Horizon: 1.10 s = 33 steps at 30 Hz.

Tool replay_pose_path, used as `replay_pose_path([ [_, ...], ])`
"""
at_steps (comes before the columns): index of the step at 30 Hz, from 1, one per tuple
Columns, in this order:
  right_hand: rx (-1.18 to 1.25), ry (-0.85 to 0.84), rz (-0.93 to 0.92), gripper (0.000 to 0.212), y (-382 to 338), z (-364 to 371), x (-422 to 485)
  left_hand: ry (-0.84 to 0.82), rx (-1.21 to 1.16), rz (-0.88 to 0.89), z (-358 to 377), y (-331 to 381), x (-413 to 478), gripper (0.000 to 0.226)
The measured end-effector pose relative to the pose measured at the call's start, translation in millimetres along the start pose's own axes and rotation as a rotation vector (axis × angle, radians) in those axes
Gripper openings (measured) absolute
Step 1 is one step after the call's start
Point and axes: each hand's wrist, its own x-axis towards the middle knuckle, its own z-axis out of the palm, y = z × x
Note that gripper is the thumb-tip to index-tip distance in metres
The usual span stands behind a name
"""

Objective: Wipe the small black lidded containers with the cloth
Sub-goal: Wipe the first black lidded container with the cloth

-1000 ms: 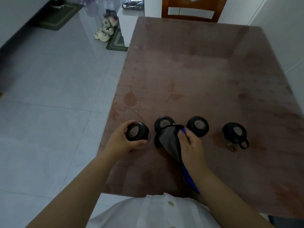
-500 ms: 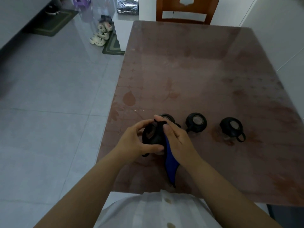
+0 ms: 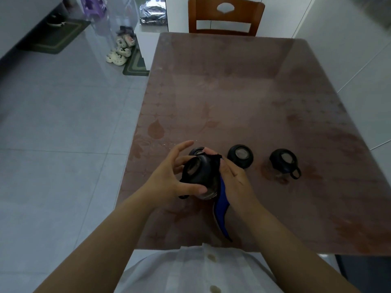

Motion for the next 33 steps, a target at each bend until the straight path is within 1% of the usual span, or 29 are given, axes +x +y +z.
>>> replay_pose_path([
  [4,0.031,0.035,0.021,0.036,-2.3,-2.9,-2.3,-0.035,-0.125,0.008,4.9,2.7,2.1,0.100],
  [6,0.019,0.044,0.004,0.040,-5.1,-3.6,-4.7,-0.015,-0.206,-0.007,9.0,2.4,4.6,0.101],
  [8,0.005,0.049,-0.015,0.040,-8.5,-4.9,-6.6,0.020,-0.183,-0.028,14.7,0.9,7.4,0.095],
  [10,-0.021,0.065,-0.031,0.039,-10.8,-7.4,-8.2,0.022,-0.098,-0.030,20.5,-1.3,9.7,0.088],
  [12,-0.101,0.086,-0.050,0.038,-11.4,-10.1,-8.9,0.011,-0.072,-0.032,25.7,-1.5,10.9,0.076],
  [16,-0.211,0.101,-0.056,0.041,-18.7,-14.6,-7.2,0.014,-0.066,-0.028,33.3,-0.2,11.8,0.078],
  [18,-0.191,0.097,-0.041,0.041,-21.5,-16.5,-4.7,0.024,-0.089,-0.033,39.1,2.2,10.1,0.077],
  [20,-0.140,0.103,-0.027,0.034,-23.4,-17.1,-3.8,0.019,-0.120,-0.039,46.2,4.4,8.9,0.083],
  [21,-0.134,0.109,-0.031,0.032,-23.8,-17.1,-4.2,0.021,-0.133,-0.039,49.7,6.0,8.5,0.083],
  [23,-0.100,0.110,-0.018,0.031,-22.1,-17.7,-6.0,0.038,-0.169,-0.040,54.8,10.6,8.2,0.076],
  [24,-0.053,0.106,0.003,0.032,-22.1,-18.8,-6.9,0.053,-0.181,-0.039,55.6,12.6,8.5,0.076],
  [27,0.057,0.098,0.088,0.034,-24.5,-27.5,-9.2,0.077,-0.188,-0.010,53.9,16.8,10.5,0.092],
  [30,0.070,0.072,0.063,0.040,-28.1,-37.8,-13.6,0.060,-0.136,0.016,53.8,23.6,11.6,0.107],
  [31,0.039,0.022,0.026,0.043,-30.6,-38.7,-15.9,0.054,-0.111,0.025,54.4,25.3,12.1,0.111],
  [33,-0.146,-0.104,-0.047,0.037,-33.7,-37.7,-18.4,0.057,-0.084,0.060,55.9,26.0,13.1,0.118],
])
